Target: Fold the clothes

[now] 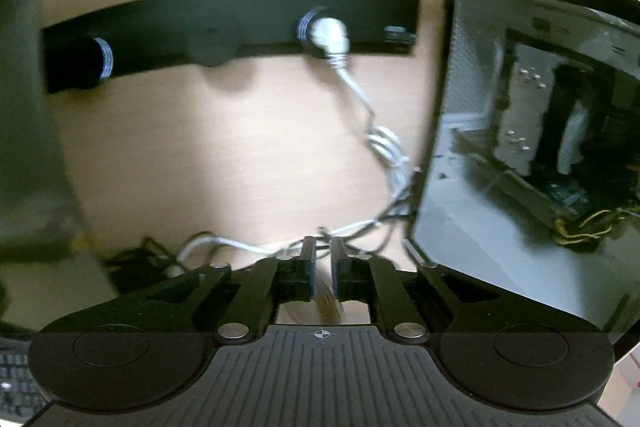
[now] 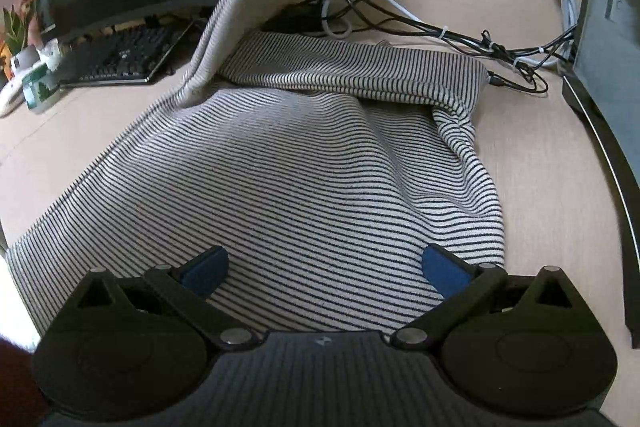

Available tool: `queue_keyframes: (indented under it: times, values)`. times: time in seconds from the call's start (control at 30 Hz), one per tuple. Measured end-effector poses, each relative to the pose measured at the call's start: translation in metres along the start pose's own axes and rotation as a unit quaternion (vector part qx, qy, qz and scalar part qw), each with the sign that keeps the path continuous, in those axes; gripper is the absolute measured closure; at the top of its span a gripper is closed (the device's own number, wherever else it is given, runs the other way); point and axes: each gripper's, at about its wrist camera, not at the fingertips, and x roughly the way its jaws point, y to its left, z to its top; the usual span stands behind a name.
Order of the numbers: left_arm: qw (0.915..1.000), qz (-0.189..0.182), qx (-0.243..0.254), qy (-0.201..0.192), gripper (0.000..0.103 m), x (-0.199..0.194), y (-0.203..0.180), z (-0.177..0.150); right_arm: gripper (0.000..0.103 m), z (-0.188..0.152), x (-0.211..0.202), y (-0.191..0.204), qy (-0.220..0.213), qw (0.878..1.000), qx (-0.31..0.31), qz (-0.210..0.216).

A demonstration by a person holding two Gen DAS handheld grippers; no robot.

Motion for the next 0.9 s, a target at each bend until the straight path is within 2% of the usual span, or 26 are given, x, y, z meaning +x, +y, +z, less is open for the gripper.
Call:
queue_keyframes:
  times: [0.03,0.1,0.13,0.23,0.33,0.47,0.5,0.6,0.77,0.87,0.9]
  values:
    - [1.0000,-0.002,0.002,0.000,0.088,0.001,-0.002,0.001,0.000,0.000,0.000,0.000,-0.001,1.000,-0.002,0.001]
    - [1.0000,-0.006,0.007,0.000,0.076,0.002,-0.007,0.002,0.000,-0.001,-0.001,-0.001,-0.002,1.000,-0.005,0.004]
    - [1.0000,-0.007,0.006,-0.001,0.073,0.001,-0.006,0.002,0.000,-0.001,-0.001,-0.001,-0.001,1.000,-0.006,0.005]
    - [0.9999,-0.003,-0.011,0.005,0.066,-0.003,0.004,-0.002,0.000,-0.001,-0.001,-0.001,0.003,1.000,-0.011,0.005]
    - [0.9995,0.004,-0.024,0.022,0.054,-0.006,0.023,-0.015,0.000,0.001,-0.002,-0.006,-0.001,1.000,0.011,0.014]
    - [0.9973,0.018,-0.031,0.064,0.039,-0.010,0.053,-0.054,0.000,0.002,-0.003,-0.017,-0.008,0.998,0.054,0.026]
    - [0.9963,0.020,-0.033,0.077,0.034,-0.010,0.061,-0.067,0.000,0.003,-0.003,-0.020,-0.010,0.998,0.066,0.023]
    - [0.9921,0.020,-0.044,0.116,0.030,-0.010,0.084,-0.105,0.000,0.008,-0.003,-0.026,-0.023,0.995,0.098,-0.004]
    - [0.9814,-0.025,-0.098,0.163,0.024,-0.005,0.112,-0.172,0.000,0.021,0.007,-0.040,-0.035,0.986,0.161,-0.016]
    - [0.9745,-0.059,-0.130,0.173,0.018,0.003,0.123,-0.203,0.000,0.021,0.015,-0.039,-0.060,0.982,0.175,-0.034]
    - [0.9746,-0.064,-0.130,0.170,0.015,0.003,0.124,-0.210,0.000,0.020,0.018,-0.038,-0.068,0.981,0.175,-0.047]
